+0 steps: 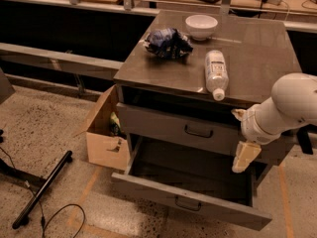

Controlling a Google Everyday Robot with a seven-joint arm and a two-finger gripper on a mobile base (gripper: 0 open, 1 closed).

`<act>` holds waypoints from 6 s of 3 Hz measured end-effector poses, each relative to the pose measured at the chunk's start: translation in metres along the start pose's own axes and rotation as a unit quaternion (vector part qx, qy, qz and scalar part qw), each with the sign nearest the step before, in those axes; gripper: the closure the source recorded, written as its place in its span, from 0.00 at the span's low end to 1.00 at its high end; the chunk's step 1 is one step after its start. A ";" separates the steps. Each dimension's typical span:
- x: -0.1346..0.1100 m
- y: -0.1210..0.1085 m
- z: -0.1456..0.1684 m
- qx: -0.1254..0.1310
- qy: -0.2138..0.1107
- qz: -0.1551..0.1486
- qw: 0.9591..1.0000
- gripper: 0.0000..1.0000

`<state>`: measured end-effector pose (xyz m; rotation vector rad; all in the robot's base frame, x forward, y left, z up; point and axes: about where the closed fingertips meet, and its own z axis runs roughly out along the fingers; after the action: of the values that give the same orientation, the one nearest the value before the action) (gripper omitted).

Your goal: Open top drawer

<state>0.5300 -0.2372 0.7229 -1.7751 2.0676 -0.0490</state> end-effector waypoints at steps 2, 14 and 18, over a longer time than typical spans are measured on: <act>0.018 -0.010 0.042 -0.019 0.009 0.000 1.000 0.00; 0.005 -0.003 -0.032 -0.022 0.035 0.028 0.999 0.64; 0.045 -0.015 0.012 0.001 0.045 0.071 0.996 1.00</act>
Offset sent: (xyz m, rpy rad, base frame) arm 0.0339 -0.0176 -0.0627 -0.0204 0.0612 -0.0076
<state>0.5437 -0.2807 0.7037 -1.6472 2.2519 -0.0907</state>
